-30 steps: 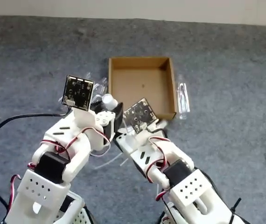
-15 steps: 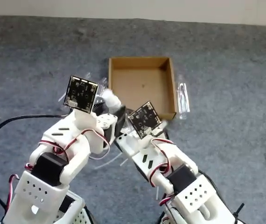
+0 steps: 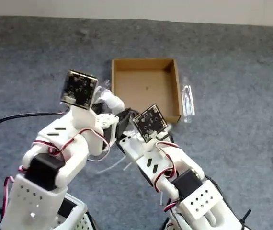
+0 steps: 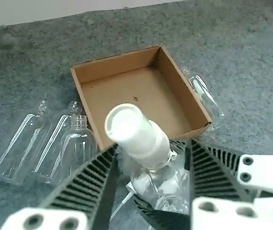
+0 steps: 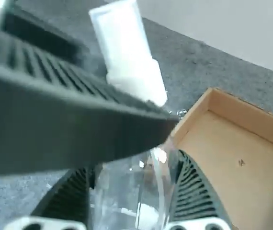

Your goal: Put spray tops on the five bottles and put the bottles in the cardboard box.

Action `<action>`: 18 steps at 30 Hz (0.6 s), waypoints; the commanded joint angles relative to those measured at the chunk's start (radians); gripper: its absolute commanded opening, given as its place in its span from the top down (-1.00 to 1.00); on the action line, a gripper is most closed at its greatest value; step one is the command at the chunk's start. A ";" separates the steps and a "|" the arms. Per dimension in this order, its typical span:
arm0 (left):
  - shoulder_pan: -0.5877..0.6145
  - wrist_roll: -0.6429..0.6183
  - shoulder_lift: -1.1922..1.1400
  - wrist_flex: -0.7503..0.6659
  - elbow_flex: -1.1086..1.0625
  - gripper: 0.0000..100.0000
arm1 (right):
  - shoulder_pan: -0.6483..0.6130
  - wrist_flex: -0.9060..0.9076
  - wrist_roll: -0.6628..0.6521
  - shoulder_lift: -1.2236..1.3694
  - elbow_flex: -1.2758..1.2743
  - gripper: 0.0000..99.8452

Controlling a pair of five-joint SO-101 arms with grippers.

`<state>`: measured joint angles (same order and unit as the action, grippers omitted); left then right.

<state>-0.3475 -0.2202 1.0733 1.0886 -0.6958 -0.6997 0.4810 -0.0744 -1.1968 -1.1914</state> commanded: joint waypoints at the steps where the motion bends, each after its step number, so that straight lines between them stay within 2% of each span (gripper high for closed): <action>1: -0.013 0.012 0.010 0.060 0.142 0.50 | -0.012 -0.027 -0.011 -0.030 0.018 0.99; 4: -0.008 0.012 0.010 0.071 0.160 0.50 | -0.012 -0.027 -0.011 -0.030 0.018 0.99; 7: 0.047 0.012 0.027 0.068 0.162 0.50 | -0.012 -0.025 -0.011 -0.030 0.016 0.99; 14: 0.231 0.012 0.323 0.068 0.119 0.50 | -0.010 -0.025 -0.011 -0.030 -0.028 0.99; 18: 0.278 0.014 0.423 0.066 0.013 0.50 | -0.010 -0.025 -0.011 -0.033 -0.035 0.99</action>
<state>-0.1235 -0.2202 1.4170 1.1577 -0.6114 -0.6997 0.4795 -0.0744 -1.1983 -1.2329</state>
